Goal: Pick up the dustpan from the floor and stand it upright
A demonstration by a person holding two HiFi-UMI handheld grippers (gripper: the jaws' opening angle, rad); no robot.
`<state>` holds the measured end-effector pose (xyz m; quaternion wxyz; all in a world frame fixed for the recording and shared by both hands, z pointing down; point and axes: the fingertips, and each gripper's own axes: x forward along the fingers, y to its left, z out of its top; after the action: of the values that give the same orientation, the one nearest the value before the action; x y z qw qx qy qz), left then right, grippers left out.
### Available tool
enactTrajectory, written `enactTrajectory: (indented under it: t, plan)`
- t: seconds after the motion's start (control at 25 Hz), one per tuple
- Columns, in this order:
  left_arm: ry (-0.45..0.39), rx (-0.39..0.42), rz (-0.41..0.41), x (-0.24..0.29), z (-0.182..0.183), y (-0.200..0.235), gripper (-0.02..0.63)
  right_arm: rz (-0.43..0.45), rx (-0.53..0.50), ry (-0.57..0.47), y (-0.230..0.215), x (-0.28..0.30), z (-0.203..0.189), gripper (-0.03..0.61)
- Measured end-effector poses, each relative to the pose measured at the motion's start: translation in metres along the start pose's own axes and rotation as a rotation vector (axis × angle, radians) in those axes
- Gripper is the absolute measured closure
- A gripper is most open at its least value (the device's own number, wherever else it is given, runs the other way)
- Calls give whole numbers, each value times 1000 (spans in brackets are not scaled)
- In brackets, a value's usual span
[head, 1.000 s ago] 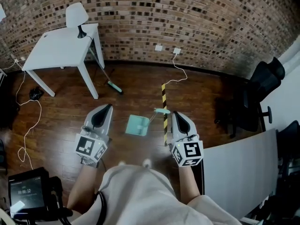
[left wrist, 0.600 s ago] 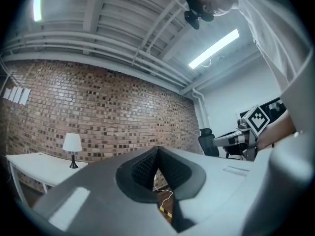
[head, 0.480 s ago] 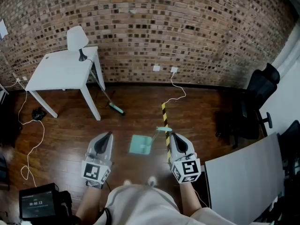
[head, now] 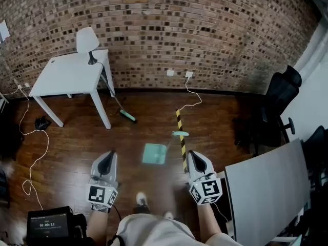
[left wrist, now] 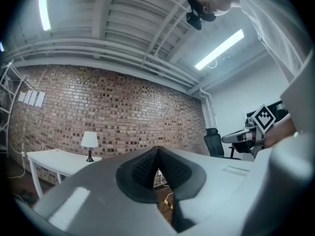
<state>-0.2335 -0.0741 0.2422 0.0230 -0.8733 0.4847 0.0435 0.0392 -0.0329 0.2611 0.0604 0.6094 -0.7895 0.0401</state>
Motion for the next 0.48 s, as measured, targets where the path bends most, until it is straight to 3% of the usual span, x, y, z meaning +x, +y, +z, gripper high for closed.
enactTrajectory:
  t: [0.28,0.48]
  plan:
    - [-67,7,-54,-72,37,-98,612,39,-17,-155,20,-120,18,566]
    - [-61,13,-40,-154,35,-189,612,66,-32,-166,36,-227,-7,566]
